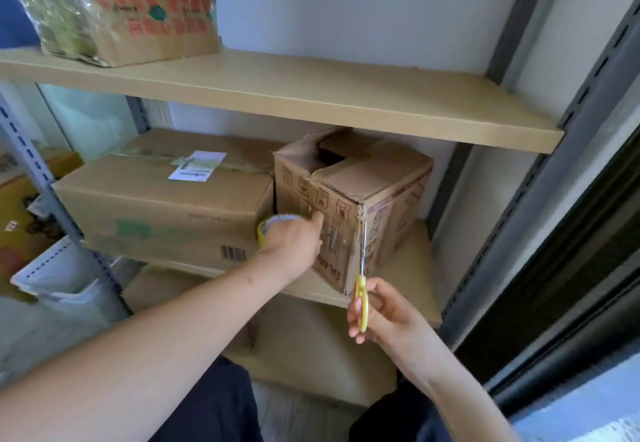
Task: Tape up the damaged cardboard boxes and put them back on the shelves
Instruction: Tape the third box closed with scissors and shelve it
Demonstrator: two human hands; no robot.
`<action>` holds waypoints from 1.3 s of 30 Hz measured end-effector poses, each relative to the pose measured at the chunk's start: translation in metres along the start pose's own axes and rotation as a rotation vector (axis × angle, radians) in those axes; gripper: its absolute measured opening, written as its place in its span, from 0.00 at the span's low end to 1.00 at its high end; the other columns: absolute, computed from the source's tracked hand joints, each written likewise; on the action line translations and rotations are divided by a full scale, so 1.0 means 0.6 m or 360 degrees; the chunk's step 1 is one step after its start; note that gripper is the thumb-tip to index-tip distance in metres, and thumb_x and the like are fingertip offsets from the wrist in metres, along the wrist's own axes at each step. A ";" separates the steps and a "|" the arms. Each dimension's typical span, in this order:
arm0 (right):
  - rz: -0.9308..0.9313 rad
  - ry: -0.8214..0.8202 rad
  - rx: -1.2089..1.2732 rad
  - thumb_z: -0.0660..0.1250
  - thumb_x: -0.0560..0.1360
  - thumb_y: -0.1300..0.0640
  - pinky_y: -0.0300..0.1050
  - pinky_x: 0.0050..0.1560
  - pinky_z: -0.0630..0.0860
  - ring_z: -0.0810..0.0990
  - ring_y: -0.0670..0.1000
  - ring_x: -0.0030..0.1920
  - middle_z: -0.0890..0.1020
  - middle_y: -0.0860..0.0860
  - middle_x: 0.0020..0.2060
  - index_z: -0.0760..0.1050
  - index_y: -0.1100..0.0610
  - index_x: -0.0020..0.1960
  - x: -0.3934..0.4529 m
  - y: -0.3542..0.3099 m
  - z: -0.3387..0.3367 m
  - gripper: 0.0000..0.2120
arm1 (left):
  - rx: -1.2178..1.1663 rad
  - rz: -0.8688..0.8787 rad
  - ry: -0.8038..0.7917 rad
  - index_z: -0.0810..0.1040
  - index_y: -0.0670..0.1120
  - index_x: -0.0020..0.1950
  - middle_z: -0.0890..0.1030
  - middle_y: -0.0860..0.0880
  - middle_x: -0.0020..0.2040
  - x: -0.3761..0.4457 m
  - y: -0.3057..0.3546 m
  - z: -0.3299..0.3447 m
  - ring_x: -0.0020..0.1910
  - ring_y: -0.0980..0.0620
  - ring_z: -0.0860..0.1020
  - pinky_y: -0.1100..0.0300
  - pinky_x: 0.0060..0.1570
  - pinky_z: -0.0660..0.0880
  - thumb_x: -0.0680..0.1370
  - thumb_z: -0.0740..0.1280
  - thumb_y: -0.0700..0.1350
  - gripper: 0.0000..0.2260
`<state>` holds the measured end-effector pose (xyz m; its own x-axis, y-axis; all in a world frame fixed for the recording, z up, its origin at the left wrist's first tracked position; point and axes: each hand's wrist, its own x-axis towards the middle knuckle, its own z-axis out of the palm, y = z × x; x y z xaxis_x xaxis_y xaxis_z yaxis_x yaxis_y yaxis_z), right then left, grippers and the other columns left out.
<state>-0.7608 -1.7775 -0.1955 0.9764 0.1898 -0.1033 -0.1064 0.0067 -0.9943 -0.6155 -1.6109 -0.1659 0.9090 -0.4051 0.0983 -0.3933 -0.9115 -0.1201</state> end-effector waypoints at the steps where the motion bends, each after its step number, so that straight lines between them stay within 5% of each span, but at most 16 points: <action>1: 0.0048 0.0048 -0.0019 0.65 0.80 0.61 0.42 0.42 0.76 0.76 0.51 0.40 0.77 0.54 0.39 0.74 0.63 0.54 0.012 0.046 0.006 0.05 | -0.0009 0.0040 0.0030 0.69 0.46 0.66 0.81 0.46 0.50 -0.001 -0.004 -0.001 0.45 0.44 0.79 0.55 0.37 0.72 0.84 0.58 0.49 0.13; 4: 0.0182 0.0192 -0.0254 0.69 0.75 0.49 0.39 0.42 0.78 0.77 0.44 0.38 0.80 0.44 0.37 0.79 0.48 0.48 0.045 0.120 0.020 0.04 | -0.0098 0.0088 0.0029 0.74 0.48 0.59 0.81 0.47 0.49 0.001 -0.013 -0.004 0.46 0.45 0.78 0.53 0.42 0.76 0.84 0.58 0.50 0.09; 6: 0.0197 0.0184 -0.0417 0.68 0.69 0.37 0.38 0.41 0.78 0.77 0.40 0.35 0.82 0.43 0.39 0.78 0.42 0.47 0.067 0.130 0.025 0.12 | -0.0134 0.0119 0.0011 0.74 0.49 0.57 0.81 0.48 0.47 0.006 -0.017 -0.002 0.43 0.47 0.77 0.55 0.40 0.75 0.84 0.59 0.51 0.08; 9: 0.0209 0.0185 -0.0424 0.66 0.68 0.32 0.34 0.40 0.77 0.78 0.38 0.37 0.82 0.44 0.42 0.77 0.39 0.49 0.098 0.132 0.027 0.16 | -0.0201 0.0139 0.0015 0.75 0.52 0.54 0.80 0.51 0.44 0.011 -0.026 0.002 0.39 0.49 0.78 0.56 0.38 0.77 0.83 0.60 0.53 0.07; 17: 0.0171 0.0102 -0.0045 0.65 0.73 0.36 0.33 0.46 0.76 0.78 0.43 0.50 0.78 0.43 0.55 0.79 0.39 0.55 0.129 0.138 0.032 0.14 | -0.0489 0.0091 -0.0130 0.73 0.57 0.47 0.81 0.55 0.33 0.020 -0.040 0.011 0.26 0.61 0.79 0.63 0.28 0.72 0.82 0.62 0.54 0.05; 26: 0.0013 0.0149 0.0139 0.70 0.68 0.32 0.33 0.45 0.72 0.76 0.38 0.43 0.78 0.43 0.44 0.80 0.40 0.58 0.169 0.145 0.038 0.22 | -0.0639 0.0094 -0.0309 0.73 0.57 0.44 0.82 0.56 0.31 0.034 -0.055 0.009 0.25 0.61 0.79 0.62 0.30 0.70 0.82 0.63 0.54 0.07; 31: -0.0096 0.0308 0.0282 0.73 0.69 0.46 0.37 0.54 0.70 0.80 0.41 0.45 0.83 0.45 0.41 0.80 0.65 0.49 0.182 0.160 0.042 0.22 | -0.0618 0.0092 -0.0319 0.73 0.57 0.43 0.82 0.57 0.30 0.036 -0.056 0.005 0.25 0.61 0.79 0.62 0.29 0.70 0.81 0.62 0.54 0.08; 39: -0.0100 0.0356 0.0286 0.72 0.74 0.52 0.33 0.47 0.72 0.77 0.43 0.38 0.79 0.49 0.30 0.83 0.54 0.38 0.186 0.167 0.048 0.08 | -0.0702 -0.0044 -0.0505 0.78 0.51 0.46 0.83 0.55 0.30 0.040 -0.048 -0.015 0.25 0.60 0.79 0.61 0.34 0.73 0.81 0.63 0.50 0.07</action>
<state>-0.6680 -1.7275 -0.3061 0.9972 -0.0377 -0.0647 -0.0564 0.1889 -0.9804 -0.5838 -1.5952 -0.1514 0.8900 -0.4017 -0.2158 -0.3273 -0.8923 0.3111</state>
